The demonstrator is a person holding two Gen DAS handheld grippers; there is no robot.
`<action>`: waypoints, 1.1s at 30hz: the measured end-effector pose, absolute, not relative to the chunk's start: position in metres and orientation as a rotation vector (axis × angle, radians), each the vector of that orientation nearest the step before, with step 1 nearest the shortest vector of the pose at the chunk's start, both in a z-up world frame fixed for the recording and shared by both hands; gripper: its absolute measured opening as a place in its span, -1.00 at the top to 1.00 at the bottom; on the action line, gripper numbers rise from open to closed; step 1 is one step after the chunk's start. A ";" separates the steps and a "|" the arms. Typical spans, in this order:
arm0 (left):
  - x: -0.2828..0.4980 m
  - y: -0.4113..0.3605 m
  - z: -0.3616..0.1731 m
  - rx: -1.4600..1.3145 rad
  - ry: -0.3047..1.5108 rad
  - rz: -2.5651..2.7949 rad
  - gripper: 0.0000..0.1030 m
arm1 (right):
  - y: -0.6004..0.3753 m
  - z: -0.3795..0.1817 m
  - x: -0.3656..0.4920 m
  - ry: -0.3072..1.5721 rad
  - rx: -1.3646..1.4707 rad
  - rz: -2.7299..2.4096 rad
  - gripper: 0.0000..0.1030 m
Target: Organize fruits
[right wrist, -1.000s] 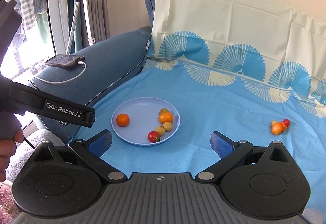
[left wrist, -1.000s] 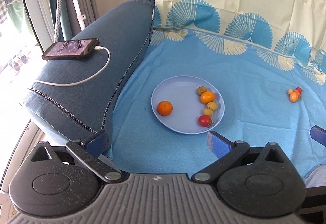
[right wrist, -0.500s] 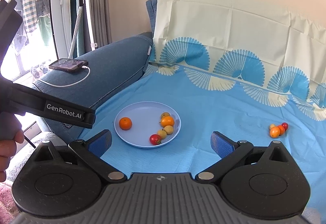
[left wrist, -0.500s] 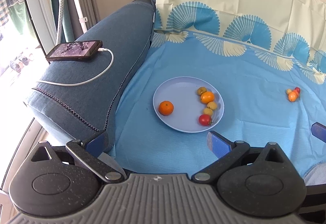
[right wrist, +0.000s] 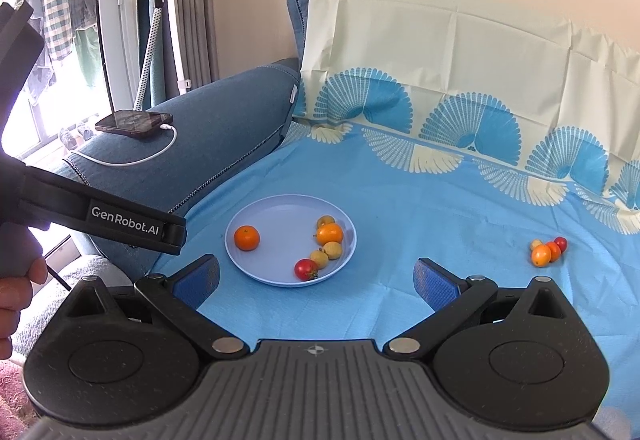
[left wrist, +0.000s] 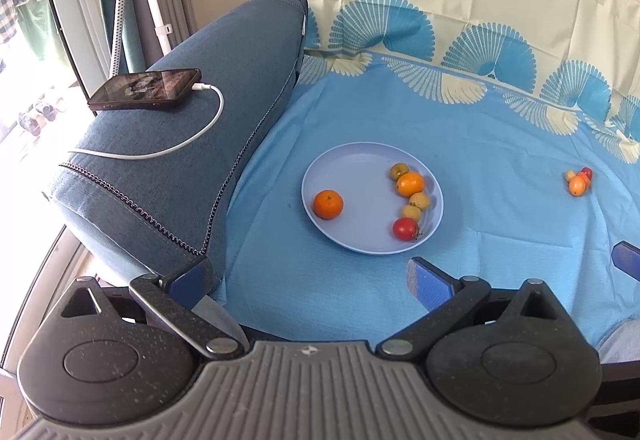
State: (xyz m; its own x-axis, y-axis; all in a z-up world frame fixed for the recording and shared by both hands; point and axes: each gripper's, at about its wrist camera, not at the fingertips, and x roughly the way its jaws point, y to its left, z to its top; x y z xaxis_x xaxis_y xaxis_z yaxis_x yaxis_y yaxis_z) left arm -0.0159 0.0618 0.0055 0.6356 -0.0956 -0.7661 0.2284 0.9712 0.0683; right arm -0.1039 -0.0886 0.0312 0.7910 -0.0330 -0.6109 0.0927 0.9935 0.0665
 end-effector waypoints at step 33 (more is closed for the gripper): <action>0.047 -0.075 -0.037 0.336 1.006 -0.271 -0.99 | -0.294 -0.047 -0.095 0.667 0.308 -0.587 -0.98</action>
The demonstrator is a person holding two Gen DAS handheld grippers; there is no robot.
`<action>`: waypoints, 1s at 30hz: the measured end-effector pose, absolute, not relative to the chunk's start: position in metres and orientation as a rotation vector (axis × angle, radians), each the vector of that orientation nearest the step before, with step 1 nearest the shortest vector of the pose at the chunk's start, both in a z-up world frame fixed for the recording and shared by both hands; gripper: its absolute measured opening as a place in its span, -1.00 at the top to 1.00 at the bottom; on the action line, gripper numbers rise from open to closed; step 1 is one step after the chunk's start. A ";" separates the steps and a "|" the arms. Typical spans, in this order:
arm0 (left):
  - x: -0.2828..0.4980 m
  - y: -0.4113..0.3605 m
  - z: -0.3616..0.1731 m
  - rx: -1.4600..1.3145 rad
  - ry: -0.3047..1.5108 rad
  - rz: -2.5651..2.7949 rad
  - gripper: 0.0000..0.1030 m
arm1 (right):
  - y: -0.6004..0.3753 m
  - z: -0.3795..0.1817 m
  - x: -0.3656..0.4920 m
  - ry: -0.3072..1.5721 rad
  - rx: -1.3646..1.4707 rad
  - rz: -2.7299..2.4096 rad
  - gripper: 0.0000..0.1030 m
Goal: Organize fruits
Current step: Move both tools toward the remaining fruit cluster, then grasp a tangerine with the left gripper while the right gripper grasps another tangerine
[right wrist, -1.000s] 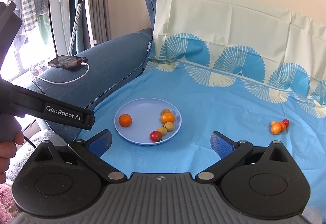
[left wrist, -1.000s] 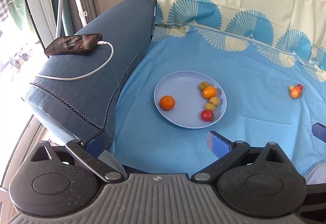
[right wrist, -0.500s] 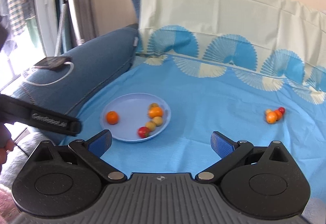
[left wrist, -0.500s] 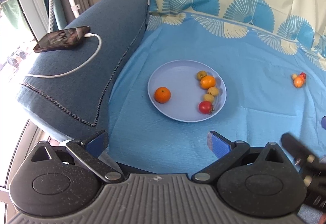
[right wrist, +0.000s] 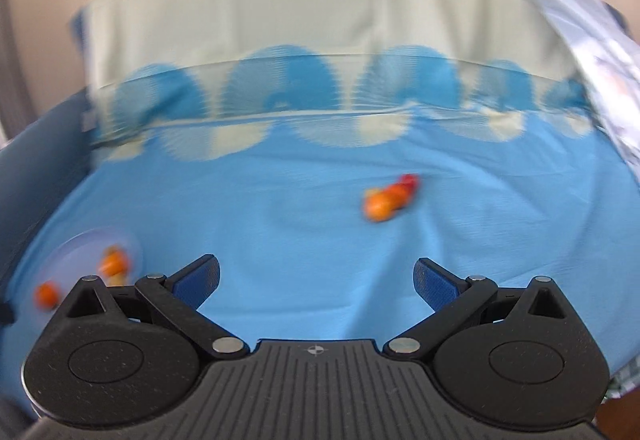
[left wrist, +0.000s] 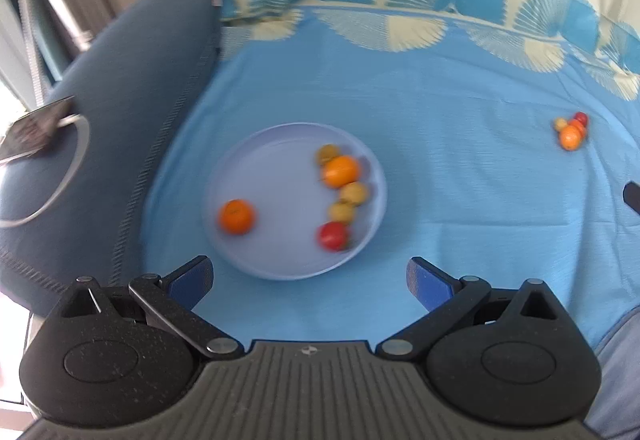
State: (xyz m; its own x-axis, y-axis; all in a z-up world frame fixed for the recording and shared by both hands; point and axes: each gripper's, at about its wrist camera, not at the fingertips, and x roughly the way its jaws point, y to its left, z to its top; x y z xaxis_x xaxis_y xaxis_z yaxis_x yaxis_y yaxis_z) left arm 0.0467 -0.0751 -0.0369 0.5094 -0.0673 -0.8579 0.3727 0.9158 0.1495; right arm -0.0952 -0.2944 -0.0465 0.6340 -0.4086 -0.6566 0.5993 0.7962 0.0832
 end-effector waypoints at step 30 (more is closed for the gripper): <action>0.124 -0.456 -0.175 0.468 1.035 -0.820 0.21 | -0.539 -0.189 -0.045 0.743 0.289 -0.685 -0.98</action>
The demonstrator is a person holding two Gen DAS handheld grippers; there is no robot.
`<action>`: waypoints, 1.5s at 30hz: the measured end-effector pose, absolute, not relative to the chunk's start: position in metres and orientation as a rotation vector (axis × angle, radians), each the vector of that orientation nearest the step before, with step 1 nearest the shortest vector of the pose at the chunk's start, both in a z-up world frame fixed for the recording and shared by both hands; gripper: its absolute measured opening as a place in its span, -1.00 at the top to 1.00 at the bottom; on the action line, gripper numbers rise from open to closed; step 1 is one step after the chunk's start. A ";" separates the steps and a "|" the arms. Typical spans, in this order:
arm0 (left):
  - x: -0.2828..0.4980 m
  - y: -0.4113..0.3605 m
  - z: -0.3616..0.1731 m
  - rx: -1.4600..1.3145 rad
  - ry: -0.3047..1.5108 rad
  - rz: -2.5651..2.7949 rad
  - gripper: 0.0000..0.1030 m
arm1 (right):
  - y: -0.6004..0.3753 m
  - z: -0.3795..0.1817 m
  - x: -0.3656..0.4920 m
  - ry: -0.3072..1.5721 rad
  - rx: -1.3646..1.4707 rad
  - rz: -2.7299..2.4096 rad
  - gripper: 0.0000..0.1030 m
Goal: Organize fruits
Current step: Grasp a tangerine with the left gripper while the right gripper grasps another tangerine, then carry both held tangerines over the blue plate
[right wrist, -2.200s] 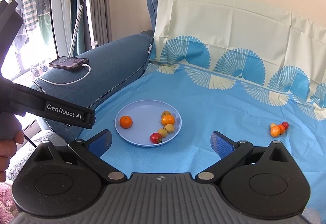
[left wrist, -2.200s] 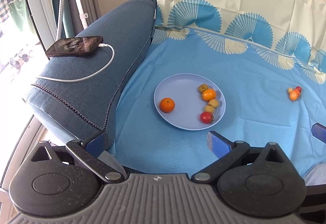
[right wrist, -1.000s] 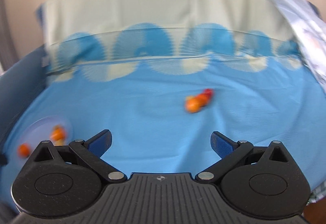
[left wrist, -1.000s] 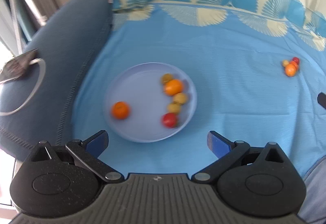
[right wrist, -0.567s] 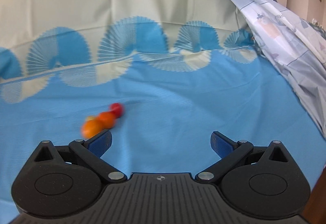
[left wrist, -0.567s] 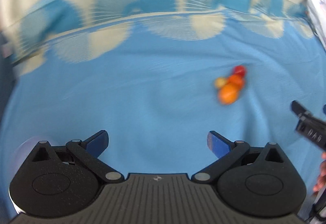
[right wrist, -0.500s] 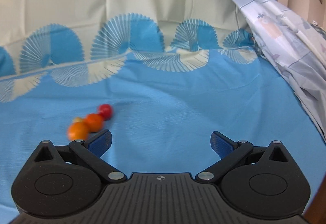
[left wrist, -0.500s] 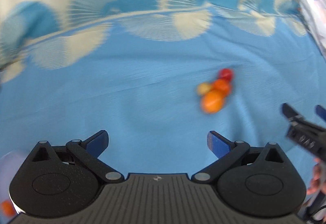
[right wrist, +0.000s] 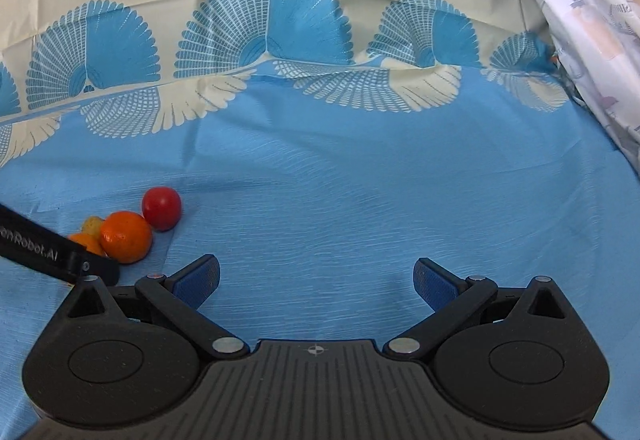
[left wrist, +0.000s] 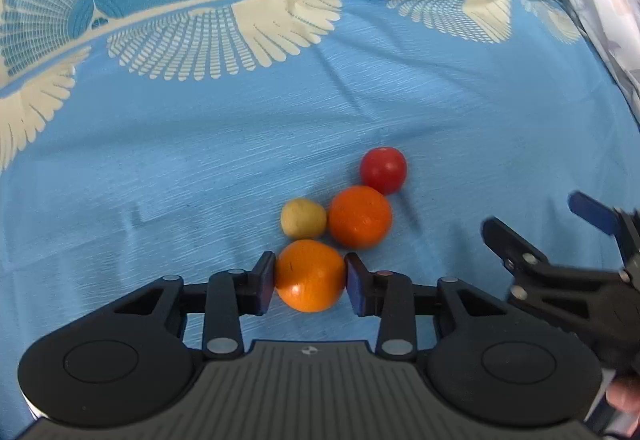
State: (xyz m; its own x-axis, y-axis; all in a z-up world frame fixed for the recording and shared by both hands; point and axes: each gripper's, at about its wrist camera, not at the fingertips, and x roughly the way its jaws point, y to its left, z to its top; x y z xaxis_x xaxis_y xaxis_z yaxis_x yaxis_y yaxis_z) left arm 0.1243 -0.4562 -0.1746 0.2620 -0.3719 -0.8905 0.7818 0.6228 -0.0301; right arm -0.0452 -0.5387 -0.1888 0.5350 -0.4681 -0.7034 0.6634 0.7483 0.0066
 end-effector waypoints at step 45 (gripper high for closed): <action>0.030 -0.141 -0.006 0.343 0.927 -0.526 0.21 | -0.291 -0.028 -0.102 0.661 0.281 -0.360 0.26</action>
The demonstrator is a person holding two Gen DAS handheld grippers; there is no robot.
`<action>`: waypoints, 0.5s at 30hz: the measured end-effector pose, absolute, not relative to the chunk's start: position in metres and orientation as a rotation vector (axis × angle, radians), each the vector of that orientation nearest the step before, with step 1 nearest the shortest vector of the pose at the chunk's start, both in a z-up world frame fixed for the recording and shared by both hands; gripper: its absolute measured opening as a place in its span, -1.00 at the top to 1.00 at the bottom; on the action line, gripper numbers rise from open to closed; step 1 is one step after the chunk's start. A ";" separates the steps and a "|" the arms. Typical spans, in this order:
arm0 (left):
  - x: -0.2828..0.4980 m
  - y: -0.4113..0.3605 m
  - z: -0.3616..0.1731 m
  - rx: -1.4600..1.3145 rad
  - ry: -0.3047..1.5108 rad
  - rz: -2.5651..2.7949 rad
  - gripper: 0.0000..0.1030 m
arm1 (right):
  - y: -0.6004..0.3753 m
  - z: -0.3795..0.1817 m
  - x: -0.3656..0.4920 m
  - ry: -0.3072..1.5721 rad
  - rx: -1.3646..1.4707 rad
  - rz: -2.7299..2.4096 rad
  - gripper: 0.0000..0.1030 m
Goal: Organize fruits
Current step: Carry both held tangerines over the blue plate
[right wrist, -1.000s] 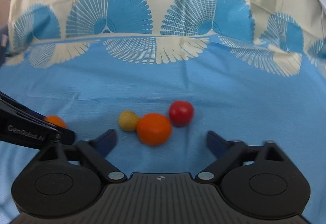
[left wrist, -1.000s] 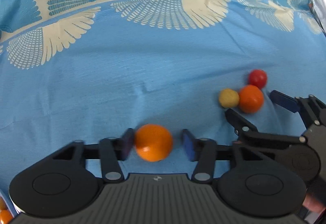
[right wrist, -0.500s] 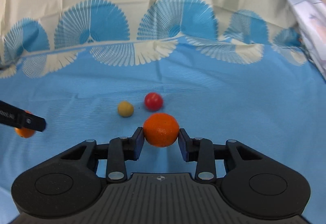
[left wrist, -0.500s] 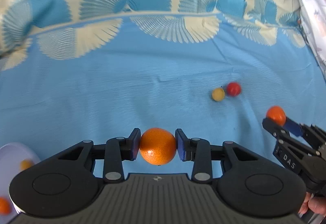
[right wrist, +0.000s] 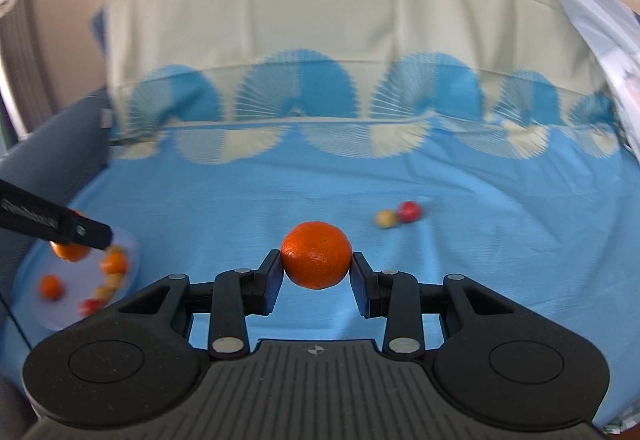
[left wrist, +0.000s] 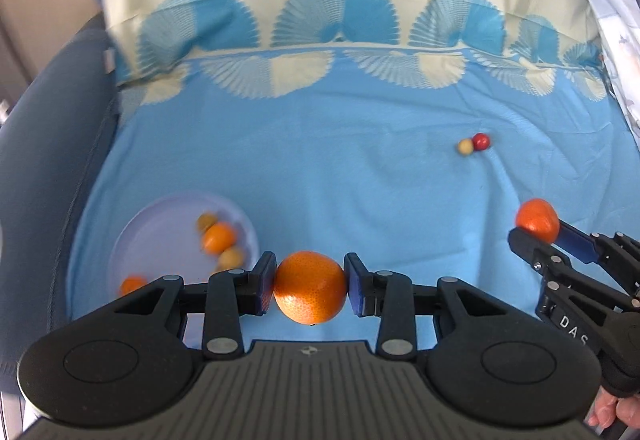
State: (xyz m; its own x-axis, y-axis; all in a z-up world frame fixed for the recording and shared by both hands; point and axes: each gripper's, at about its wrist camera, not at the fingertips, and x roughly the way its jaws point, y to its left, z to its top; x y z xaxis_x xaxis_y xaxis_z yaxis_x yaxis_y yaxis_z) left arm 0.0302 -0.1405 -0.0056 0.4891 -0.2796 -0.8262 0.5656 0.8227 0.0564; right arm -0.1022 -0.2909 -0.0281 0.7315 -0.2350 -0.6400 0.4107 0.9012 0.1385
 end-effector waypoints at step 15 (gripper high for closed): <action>0.002 -0.009 0.016 0.224 0.912 -0.378 0.21 | -0.158 0.015 -0.102 0.693 0.174 -0.122 0.26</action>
State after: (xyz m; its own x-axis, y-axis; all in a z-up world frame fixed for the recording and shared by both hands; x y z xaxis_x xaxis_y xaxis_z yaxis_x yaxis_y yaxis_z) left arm 0.0019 -0.0090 0.0156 0.5531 -0.2232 -0.8027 0.4108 0.9112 0.0297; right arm -0.1016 -0.1583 0.0147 0.7633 -0.0540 -0.6438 0.1695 0.9783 0.1189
